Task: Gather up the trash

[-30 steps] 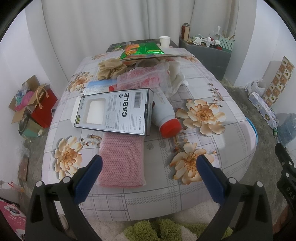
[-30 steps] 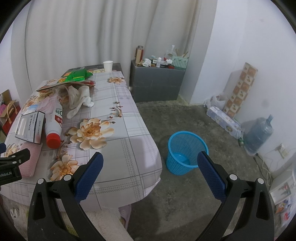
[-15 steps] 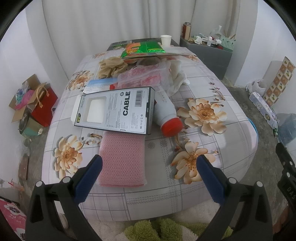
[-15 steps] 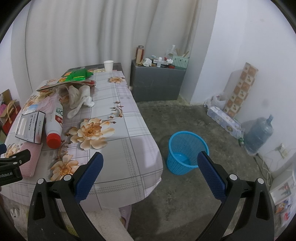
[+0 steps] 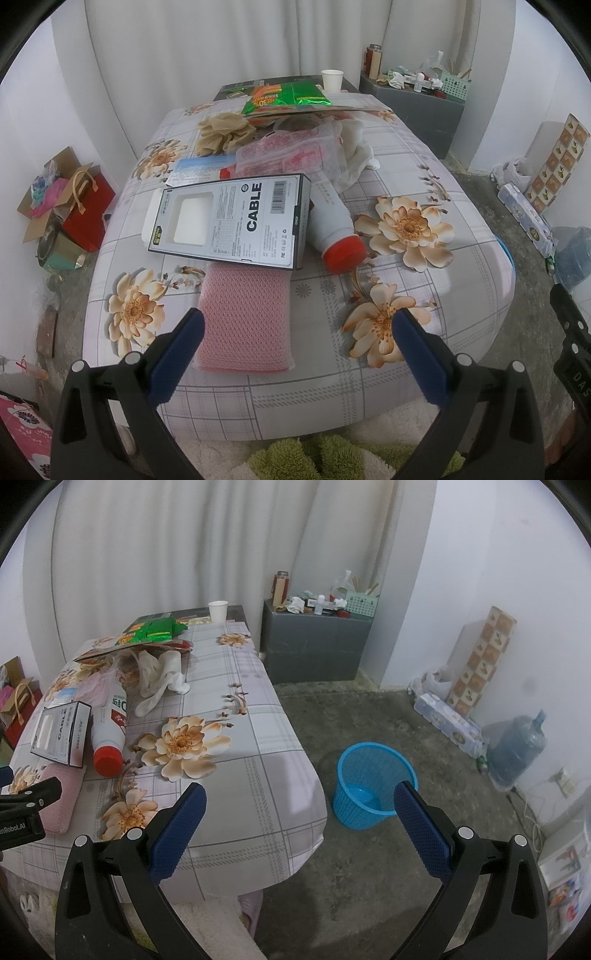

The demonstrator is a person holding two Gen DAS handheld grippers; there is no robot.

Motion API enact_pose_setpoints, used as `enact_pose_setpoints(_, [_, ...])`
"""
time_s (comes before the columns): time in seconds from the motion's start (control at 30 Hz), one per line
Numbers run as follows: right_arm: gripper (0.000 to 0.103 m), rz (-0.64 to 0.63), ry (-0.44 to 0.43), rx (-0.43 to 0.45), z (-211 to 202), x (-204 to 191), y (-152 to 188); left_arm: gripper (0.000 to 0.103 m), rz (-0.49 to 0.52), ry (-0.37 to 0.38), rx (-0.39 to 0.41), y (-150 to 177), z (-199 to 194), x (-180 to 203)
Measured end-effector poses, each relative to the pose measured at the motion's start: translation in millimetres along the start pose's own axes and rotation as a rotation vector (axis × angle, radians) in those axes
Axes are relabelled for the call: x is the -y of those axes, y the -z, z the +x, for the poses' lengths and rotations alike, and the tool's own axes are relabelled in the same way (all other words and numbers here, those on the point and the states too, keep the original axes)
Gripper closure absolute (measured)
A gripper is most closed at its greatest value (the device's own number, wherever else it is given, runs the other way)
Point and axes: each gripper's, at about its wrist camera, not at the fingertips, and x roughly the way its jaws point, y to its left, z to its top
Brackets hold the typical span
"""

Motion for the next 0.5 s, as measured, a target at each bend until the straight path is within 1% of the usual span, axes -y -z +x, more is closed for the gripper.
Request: enact_pose_setpoints(0.5, [0.006, -0.001, 0.003, -0.001, -0.2, 0.0, 0.1, 0.004, -0.003, 0.008, -0.005, -0.2, 0.1, -2.5])
